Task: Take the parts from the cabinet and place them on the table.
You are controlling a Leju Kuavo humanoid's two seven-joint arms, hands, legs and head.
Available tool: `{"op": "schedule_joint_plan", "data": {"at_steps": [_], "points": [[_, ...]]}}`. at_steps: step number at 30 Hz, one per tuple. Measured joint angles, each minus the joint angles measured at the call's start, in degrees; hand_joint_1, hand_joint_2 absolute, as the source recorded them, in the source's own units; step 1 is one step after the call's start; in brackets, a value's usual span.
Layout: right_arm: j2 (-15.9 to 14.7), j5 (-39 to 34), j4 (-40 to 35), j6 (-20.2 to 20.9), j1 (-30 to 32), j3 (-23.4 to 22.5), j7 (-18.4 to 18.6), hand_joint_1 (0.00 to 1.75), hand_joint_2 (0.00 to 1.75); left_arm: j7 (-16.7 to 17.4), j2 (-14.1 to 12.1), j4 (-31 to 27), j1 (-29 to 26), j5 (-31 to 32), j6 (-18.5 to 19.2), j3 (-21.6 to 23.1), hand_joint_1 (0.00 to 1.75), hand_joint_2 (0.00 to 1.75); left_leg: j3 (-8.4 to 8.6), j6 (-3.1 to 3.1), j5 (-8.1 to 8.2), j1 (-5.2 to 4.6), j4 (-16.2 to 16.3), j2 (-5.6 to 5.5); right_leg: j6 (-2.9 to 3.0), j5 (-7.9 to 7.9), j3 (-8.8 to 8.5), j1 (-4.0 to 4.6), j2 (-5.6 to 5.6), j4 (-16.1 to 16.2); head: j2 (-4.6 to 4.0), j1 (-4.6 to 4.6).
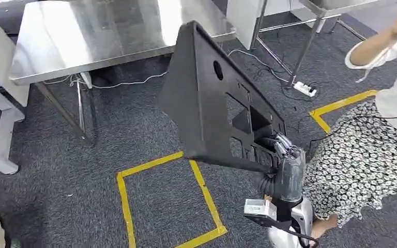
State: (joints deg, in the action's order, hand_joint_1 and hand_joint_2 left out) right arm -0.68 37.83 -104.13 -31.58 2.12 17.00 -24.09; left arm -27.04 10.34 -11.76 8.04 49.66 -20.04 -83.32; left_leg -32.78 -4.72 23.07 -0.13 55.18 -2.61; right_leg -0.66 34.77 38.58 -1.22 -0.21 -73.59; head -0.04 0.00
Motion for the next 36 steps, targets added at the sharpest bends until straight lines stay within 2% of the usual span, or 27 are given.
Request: {"op": "schedule_joint_plan", "data": {"at_steps": [1, 2, 3, 4, 5, 6, 8, 9, 10, 11, 12, 15, 16, 17, 18, 20, 21, 22, 24, 26, 27, 28, 30, 31, 32, 34, 36], "points": [[-0.2, 0.0, 0.0, 0.0, 0.0, 0.0, 0.0, 1.75, 1.75, 0.0, 0.0, 0.0, 0.0, 0.0, 0.0, 0.0, 0.00, 1.75, 0.02, 0.10, 0.07, 0.09, 0.1, -0.90, -0.67, -1.05, 0.23, -0.18, 0.00, 0.8, 0.00, 0.27], [-0.3, 0.0, 0.0, 0.0, 0.0, 0.0, 0.0, 1.75, 1.75, 0.1, 0.2, 0.0, -0.1, 0.0, 0.0, 0.0, 0.00, 1.75, 0.03, 0.40, 0.25, 0.26, 0.3, -1.87, -1.58, -3.31, -0.87, -0.48, 0.04, 4.5, 0.00, 0.20], [-0.3, 0.0, 0.0, 0.0, 0.0, 0.0, 0.0, 1.75, 1.75, 0.1, 0.2, 0.0, -0.1, 0.0, 0.0, 0.0, 0.00, 1.75, 0.02, 0.75, 0.49, 0.49, 0.7, -2.72, -2.43, -5.92, -3.03, -0.81, 0.27, 9.7, 0.00, 0.29], [-0.3, 0.0, 0.0, 0.0, 0.0, 0.0, 0.0, 1.75, 1.75, 0.1, 0.2, 0.0, -0.1, 0.0, 0.0, 0.0, 0.00, 1.75, -0.12, 1.35, 0.89, 0.68, 1.4, -3.60, -3.20, -8.38, -5.64, -1.37, 1.46, 15.5, 0.00, 0.27], [-0.3, -0.1, 0.1, 0.0, 0.0, 0.0, 0.0, 1.75, 1.75, 0.1, 0.2, 0.0, -0.1, 0.0, 0.0, 0.0, 0.00, 1.75, -0.28, 2.01, 1.27, 0.57, 1.9, -4.22, -2.66, -8.14, -5.55, -1.20, 2.80, 15.5, 0.00, 0.28], [-0.2, -0.1, 0.0, 0.0, 0.0, 0.0, 0.0, 1.75, 1.75, 0.1, 0.2, 0.0, 0.0, 0.0, 0.0, 0.0, 0.00, 1.75, -0.81, 2.50, 1.88, 0.39, 2.8, -4.72, -1.93, -8.23, -6.19, -1.14, 3.10, 16.5, 0.00, 0.68], [-0.3, -0.1, 0.0, 0.0, -0.2, 0.0, -0.1, 1.75, 1.75, 0.1, 0.2, 0.0, -0.3, 0.0, 0.0, 0.0, 0.00, 1.75, -1.37, 2.91, 1.58, 0.66, 2.4, -5.16, -0.84, -8.37, -5.92, -0.65, 2.35, 15.9, 0.00, 0.46], [-0.2, 0.0, 0.0, 0.0, -0.2, 0.0, -0.1, 1.75, 1.75, 0.1, 0.2, 0.0, -0.6, 0.0, 0.0, 0.0, 0.00, 1.75, -1.54, 3.06, 1.53, 0.81, 2.5, -5.67, -0.48, -8.47, -5.88, -0.86, 1.90, 16.0, 0.00, 0.46], [-0.2, 0.0, 0.0, 0.2, -0.4, 0.0, -0.1, 1.75, 1.75, 0.1, -0.1, 0.0, -0.6, -0.1, -0.1, 0.0, 0.00, 1.75, -1.58, 3.24, 1.80, 1.11, 3.0, -5.31, -0.18, -8.55, -6.06, -1.41, 1.30, 16.1, 0.00, 0.48], [-0.1, 0.0, 0.0, 0.4, -0.5, 0.0, -0.1, 1.75, 1.75, 0.1, 0.0, 0.0, -0.7, -0.2, -0.2, 0.0, 0.00, 1.75, -2.18, 3.48, 2.80, 0.83, 4.6, -2.11, 0.38, -8.46, -6.23, -1.25, 0.95, 16.2, 0.00, 0.26], [0.0, 0.0, 0.0, 0.5, -0.5, 0.0, -0.1, 1.75, 1.75, 0.1, 0.0, 0.0, -0.6, -0.3, -0.2, 0.0, 0.00, 1.75, -3.87, 3.83, 4.71, 0.91, 7.9, 0.31, 0.82, -8.35, -6.31, -1.06, 0.41, 16.2, 0.00, -0.37], [0.1, 0.1, 0.1, 1.0, -0.7, 0.0, -0.1, 1.75, 1.75, 0.2, 0.0, 0.0, -0.5, -0.5, -0.4, 0.0, 0.00, 1.75, -8.91, 4.22, 8.91, 1.19, 17.4, 2.41, 1.16, -8.12, -6.31, -0.56, -0.99, 16.1, 0.00, -0.37], [0.1, 0.1, 0.3, 1.0, -0.7, 0.0, -0.1, 1.75, 1.75, 0.2, 0.0, 0.0, -0.5, -0.4, -0.5, 0.0, 0.00, 1.75, -10.67, 4.28, 9.73, 1.24, 20.6, 2.45, 1.28, -8.02, -6.31, -0.38, -1.64, 16.1, 0.00, -0.39], [0.1, 0.3, 0.4, 1.0, -0.8, 0.0, -0.1, 1.75, 1.75, 0.3, 0.0, 0.0, -0.5, -0.4, -0.6, 0.0, 0.00, 1.75, -11.23, 4.18, 9.14, 1.24, 21.2, 2.46, 1.41, -7.90, -6.40, -0.20, -2.48, 16.1, 0.00, -0.39], [0.1, 0.3, 0.4, 1.0, -0.8, 0.0, -0.1, 1.75, 1.75, 0.3, 0.0, 0.0, -0.5, -0.4, -0.7, 0.0, 0.00, 1.75, -10.26, 3.91, 7.47, 1.22, 18.9, 2.49, 1.44, -7.73, -6.52, -0.01, -3.16, 16.1, 0.00, -0.39], [0.1, 0.4, 0.4, 1.0, -1.1, 0.0, -0.1, 1.75, 1.75, 0.2, -0.1, 0.0, -0.6, -0.4, -0.8, 0.0, 0.00, 1.75, -4.86, 2.67, 2.63, 0.78, 8.8, 3.77, 1.36, -7.40, -6.98, 0.40, -4.48, 16.2, 0.00, -0.39], [0.1, 0.5, 0.4, 0.9, -1.3, 0.0, -0.1, 1.75, 1.75, 0.1, -0.3, 0.0, -0.4, -0.4, -0.7, 0.0, 0.00, 1.75, -2.13, 1.36, 1.62, -0.13, 4.0, 7.48, 1.44, -7.32, -7.27, 0.37, -5.00, 16.2, 0.00, -0.35], [0.1, 0.8, 0.5, 0.7, -1.4, 0.0, -0.1, 1.75, 1.75, 0.0, -0.5, -0.1, -0.3, -0.4, -0.6, 0.0, 0.00, 1.75, -2.17, 1.25, 2.07, -0.27, 3.9, 8.04, 0.95, -7.03, -7.35, 1.11, -5.59, 16.3, 0.00, 0.07], [0.1, 2.2, 0.5, -0.1, -1.4, 0.0, -0.2, 1.75, 1.75, -0.1, -0.5, -0.1, -0.2, -0.5, -0.5, 0.0, 0.00, 1.75, -2.28, 1.04, 2.04, -0.72, 3.6, 6.81, 0.50, -6.89, -7.61, 0.45, -6.94, 16.5, 0.00, -0.19], [0.1, 3.7, 0.5, -0.6, -2.0, 0.0, -0.2, 1.75, 1.75, -0.1, -0.6, -0.1, -0.2, -0.6, -0.6, 0.0, 0.00, 1.75, -1.63, 0.58, 1.61, -0.80, 2.1, 5.17, -0.06, -6.88, -8.69, 1.09, -8.18, 17.4, 0.00, -0.21], [0.1, 4.4, 0.5, -0.8, -2.5, 0.0, 0.3, 1.75, 1.75, -0.1, -0.4, -0.1, -0.2, -0.7, -0.7, 0.0, 0.00, 1.75, -0.27, 0.98, 0.52, 0.03, 0.7, 4.27, -0.23, -6.37, -7.84, 0.85, -4.97, 16.1, 0.00, 0.03], [0.0, 4.9, 0.6, -1.2, -2.7, 0.0, 0.5, 1.75, 1.75, -0.1, -0.3, -0.1, -0.1, -0.8, -0.7, 0.0, 0.00, 1.75, 0.06, 0.59, 0.26, 0.22, 0.0, 3.78, 0.21, -4.75, -6.83, 0.73, -2.17, 13.3, -0.02, -0.19], [-0.3, 5.2, 0.6, -1.7, -2.9, 0.1, 0.8, 1.75, 1.75, -0.1, -0.3, -0.1, 0.0, -0.8, -0.8, 0.0, 0.00, 1.75, -0.12, 0.45, 0.06, 0.28, 0.0, 2.01, 0.72, -1.00, -1.95, 0.44, -0.22, 3.8, 0.00, 0.18], [-0.4, 5.4, 0.7, -1.7, -2.9, 0.1, 1.0, 1.75, 1.75, -0.1, -0.3, 0.0, 0.0, -0.8, -0.7, 0.0, 0.00, 1.75, -0.20, 0.47, 0.06, 0.27, 0.1, 0.93, 0.51, 0.10, 0.35, 0.26, -0.07, -0.1, 0.00, 0.16], [-0.6, 5.0, 0.9, -1.8, -3.0, 0.1, 1.1, 1.75, 1.75, -0.2, -0.2, 0.0, 0.0, -0.9, -0.7, 0.0, 0.00, 1.75, -0.21, 0.55, 0.08, 0.28, 0.1, -0.02, 0.06, -0.06, 1.36, 0.13, -0.04, -1.4, 0.00, 0.20], [-1.0, 4.1, 1.1, -2.1, -3.8, 0.1, 1.1, 1.75, 1.75, -0.3, 0.0, 0.0, -0.2, -1.0, -0.7, 0.0, 0.00, 1.75, -0.04, 0.94, 0.27, 0.44, 0.3, -1.15, -1.42, -3.65, -0.61, -0.31, -0.03, 4.2, 0.00, 0.33], [-1.2, 3.4, 1.0, -2.6, -4.8, 0.1, 0.9, 1.75, 1.75, -0.4, 0.1, 0.0, -0.3, -0.9, -0.5, 0.0, 0.00, 1.75, -0.07, 1.94, 0.96, 0.69, 1.2, -2.01, -2.74, -8.44, -5.16, -1.07, 0.20, 15.3, 0.00, 0.38]]}}
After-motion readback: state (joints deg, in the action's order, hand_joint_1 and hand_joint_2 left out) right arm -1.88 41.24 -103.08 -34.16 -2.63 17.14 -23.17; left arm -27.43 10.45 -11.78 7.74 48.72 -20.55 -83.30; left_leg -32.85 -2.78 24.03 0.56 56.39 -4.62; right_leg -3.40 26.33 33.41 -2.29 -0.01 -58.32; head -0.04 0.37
